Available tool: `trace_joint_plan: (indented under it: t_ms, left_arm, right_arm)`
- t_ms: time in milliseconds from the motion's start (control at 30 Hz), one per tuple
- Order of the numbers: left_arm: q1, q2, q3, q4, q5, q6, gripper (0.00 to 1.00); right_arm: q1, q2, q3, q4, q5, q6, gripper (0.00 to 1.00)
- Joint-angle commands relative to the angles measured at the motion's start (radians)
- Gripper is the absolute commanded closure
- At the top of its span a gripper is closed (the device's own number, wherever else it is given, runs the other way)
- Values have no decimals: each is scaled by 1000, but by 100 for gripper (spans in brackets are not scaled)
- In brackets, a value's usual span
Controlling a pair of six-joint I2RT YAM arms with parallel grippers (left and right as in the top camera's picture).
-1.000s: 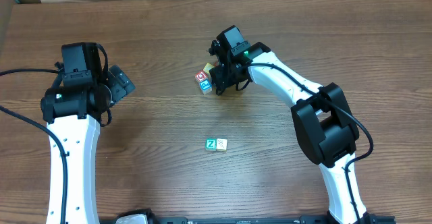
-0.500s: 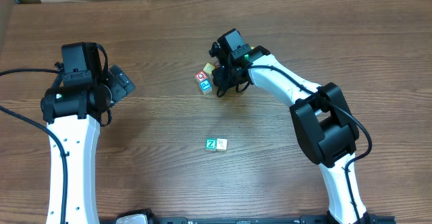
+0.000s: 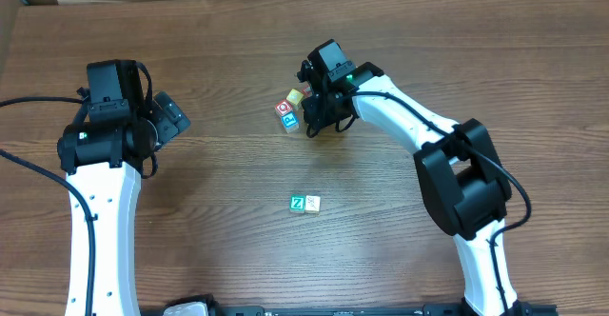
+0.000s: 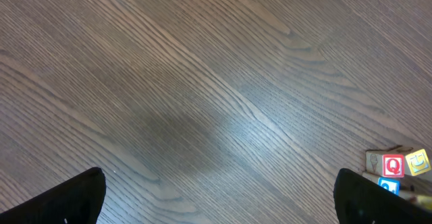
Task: Flip 4 blocks
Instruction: 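Lower the right gripper and grasp the yellow K block, then carry the yellow K block beside the cream block and release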
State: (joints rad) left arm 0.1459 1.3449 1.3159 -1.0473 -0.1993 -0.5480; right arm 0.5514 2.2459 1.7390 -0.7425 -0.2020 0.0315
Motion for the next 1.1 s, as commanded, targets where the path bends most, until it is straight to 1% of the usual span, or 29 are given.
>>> trace_joint_plan:
  t_ms: [0,167,367,600,767,1067]
  left_arm:
    - [3,8,13,1,-13,-6,0]
    - [3,8,13,1,-13,-6,0]
    - [3,8,13,1,-13,-6,0]
    - [3,8,13,1,-13,-6,0]
    - [3,8,13,1,-13,-6,0]
    - [3,8,13,1,-13,-6,0]
  right_arm:
    - [-1,-125,-2,-35,-1,21,79]
    - [-2,-174,-2,-125,-1,32,79]
    - [-3,-191,-3,-294,-1,57,80]
    - [-3,-191,-8,-443,-1,137,80]
    - [-3,-191,-49,-487,-1,235,80]
    - [35,-191,-217,-468,-13,393,80]
